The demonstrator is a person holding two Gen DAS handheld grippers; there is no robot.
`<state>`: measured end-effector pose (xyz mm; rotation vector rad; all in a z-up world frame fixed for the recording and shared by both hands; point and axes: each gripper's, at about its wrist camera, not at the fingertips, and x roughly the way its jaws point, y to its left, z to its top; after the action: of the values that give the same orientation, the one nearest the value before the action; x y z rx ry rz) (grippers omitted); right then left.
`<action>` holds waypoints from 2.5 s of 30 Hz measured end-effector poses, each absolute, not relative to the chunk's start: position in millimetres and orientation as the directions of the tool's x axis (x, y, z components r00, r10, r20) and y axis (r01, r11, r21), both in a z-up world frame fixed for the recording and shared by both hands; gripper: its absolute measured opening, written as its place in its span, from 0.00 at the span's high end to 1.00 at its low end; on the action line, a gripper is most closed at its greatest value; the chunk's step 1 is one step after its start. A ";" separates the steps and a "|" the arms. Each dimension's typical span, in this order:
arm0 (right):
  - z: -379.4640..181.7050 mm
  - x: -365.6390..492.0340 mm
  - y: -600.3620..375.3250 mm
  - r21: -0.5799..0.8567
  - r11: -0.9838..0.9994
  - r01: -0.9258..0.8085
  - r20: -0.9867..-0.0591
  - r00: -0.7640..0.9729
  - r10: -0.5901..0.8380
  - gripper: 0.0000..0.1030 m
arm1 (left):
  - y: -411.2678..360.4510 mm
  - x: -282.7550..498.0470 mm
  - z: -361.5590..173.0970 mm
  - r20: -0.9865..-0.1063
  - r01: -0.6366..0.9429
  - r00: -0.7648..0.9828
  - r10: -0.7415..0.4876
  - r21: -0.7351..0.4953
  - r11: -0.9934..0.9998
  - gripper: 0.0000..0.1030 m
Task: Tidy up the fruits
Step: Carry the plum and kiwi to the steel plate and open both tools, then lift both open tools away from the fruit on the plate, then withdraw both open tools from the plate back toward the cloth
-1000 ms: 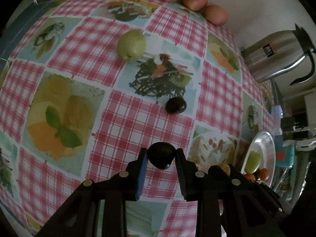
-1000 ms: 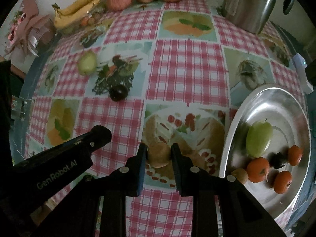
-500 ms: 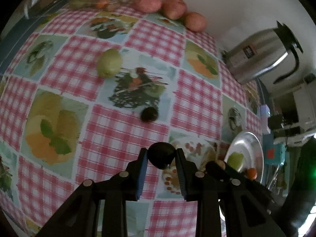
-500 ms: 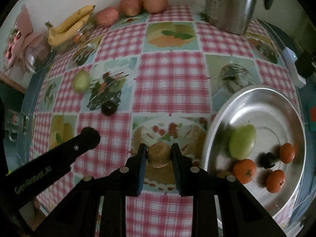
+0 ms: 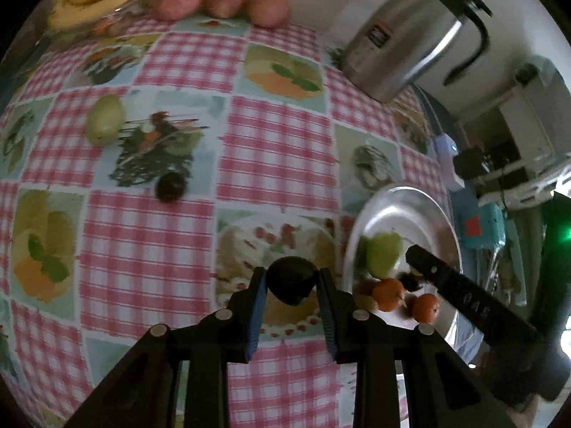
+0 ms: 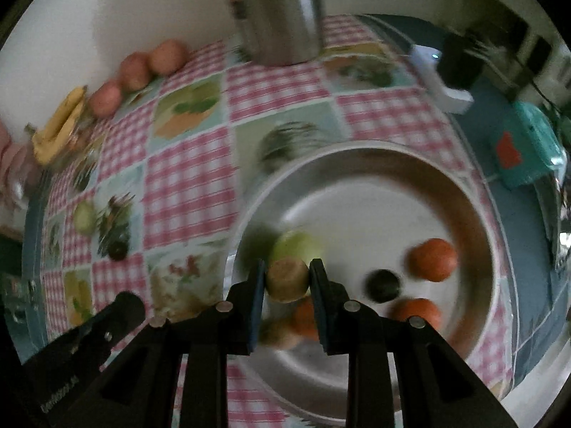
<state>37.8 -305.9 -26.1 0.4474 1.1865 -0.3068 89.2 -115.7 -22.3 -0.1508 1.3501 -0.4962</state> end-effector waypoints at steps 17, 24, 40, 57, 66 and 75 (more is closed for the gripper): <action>-36.8 19.6 -357.1 0.204 0.768 0.607 -0.924 0.378 -0.053 0.74 | -183.3 67.2 -24.5 -0.863 0.465 0.170 -0.475 -0.355 0.811 0.71; -54.9 19.3 -362.9 0.192 0.753 0.629 -0.942 0.334 -0.038 0.74 | -193.8 66.2 -28.6 -0.855 0.490 0.170 -0.490 -0.358 0.795 0.70; -60.4 22.8 -358.9 0.192 0.758 0.623 -0.949 0.315 -0.019 0.66 | -198.8 62.4 -39.6 -0.876 0.508 0.137 -0.463 -0.339 0.792 0.69; -35.0 19.4 -358.4 0.187 0.768 0.612 -0.930 0.363 -0.062 0.57 | -186.6 68.7 -29.0 -0.868 0.457 0.156 -0.471 -0.360 0.813 0.44; -32.2 20.9 -352.9 0.179 0.789 0.588 -0.933 0.355 -0.053 0.52 | -148.1 92.4 -33.3 -0.908 0.282 0.211 -0.361 -0.297 0.912 0.30; -27.1 27.0 -334.2 0.195 0.821 0.536 -0.929 0.370 -0.021 0.51 | -94.0 111.6 -33.0 -0.938 0.094 0.269 -0.219 -0.201 0.975 0.25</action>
<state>27.0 -334.2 -27.1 0.5206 1.1467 -0.3786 111.6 -94.0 -33.0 -0.1126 1.2823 -0.2119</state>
